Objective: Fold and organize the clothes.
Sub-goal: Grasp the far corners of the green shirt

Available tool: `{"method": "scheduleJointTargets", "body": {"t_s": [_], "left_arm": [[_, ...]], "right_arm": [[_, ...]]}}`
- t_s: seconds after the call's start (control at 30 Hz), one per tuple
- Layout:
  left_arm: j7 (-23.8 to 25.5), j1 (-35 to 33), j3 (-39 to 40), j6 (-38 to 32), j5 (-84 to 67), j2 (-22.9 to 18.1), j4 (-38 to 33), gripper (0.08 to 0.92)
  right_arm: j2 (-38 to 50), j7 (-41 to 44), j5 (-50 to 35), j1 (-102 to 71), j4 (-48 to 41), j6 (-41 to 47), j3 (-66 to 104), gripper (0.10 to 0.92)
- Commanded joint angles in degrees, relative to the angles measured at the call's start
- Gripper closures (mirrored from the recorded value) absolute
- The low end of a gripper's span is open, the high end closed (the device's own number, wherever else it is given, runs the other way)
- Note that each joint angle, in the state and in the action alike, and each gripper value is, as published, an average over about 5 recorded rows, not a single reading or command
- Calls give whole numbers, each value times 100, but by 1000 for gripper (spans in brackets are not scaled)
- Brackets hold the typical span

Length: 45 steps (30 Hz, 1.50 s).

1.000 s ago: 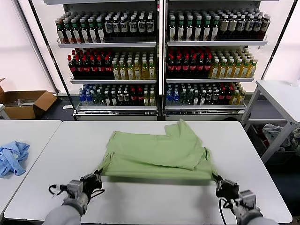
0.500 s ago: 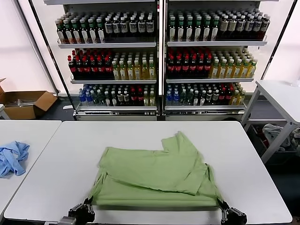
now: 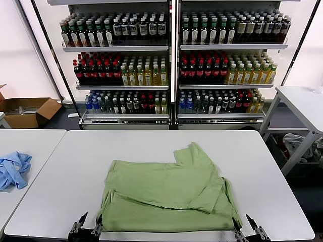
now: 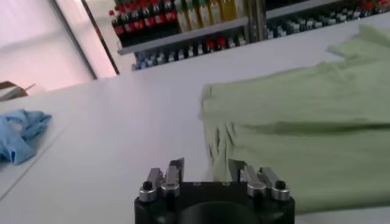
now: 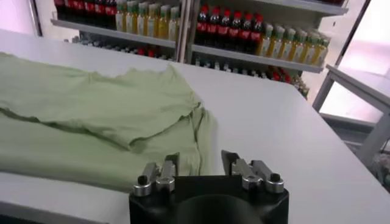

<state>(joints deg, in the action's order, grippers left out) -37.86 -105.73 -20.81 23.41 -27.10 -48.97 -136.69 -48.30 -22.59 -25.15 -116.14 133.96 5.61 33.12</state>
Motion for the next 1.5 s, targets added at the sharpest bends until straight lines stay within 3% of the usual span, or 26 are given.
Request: {"method": "scheduleJointTargets", "body": {"t_s": [0.03,0.17,0.3,0.47,0.67,1.0,1.23,1.5], "left_arm": [[1049,1961,-320,-71,-424,-95,-10,389],[1684,2820,-181,-156,-463,-208,667,269],[2247,3302,-271,-169,-599,-197,1318,191],[2673,3936,-335,249,-1392,47,2121,178],[2933,4463,-25,914,-1768,105,2676,177],[3020,4593,524,983,-1684,121,3103,177],[3051,4555,633,987,-1657,36,3285,177],[3060,4966,807,987,-1675,-188,3772,177]], "right_arm": [[99,116,-1127,2117,24,919,198,326],[310,598,-1864,4165,-1011,1236,-474,228],[395,1167,-2181,6083,-2456,1353,-1560,204],[-189,1394,-2386,8025,-4002,1903,-2678,203],[-1077,1475,-1891,9073,-5318,2489,-3494,203],[-1320,2005,-1105,9319,-5862,2773,-4154,203],[-1363,2080,-958,9130,-5970,2763,-4123,203],[-1451,2091,-826,8986,-5948,2757,-3995,203]]}}
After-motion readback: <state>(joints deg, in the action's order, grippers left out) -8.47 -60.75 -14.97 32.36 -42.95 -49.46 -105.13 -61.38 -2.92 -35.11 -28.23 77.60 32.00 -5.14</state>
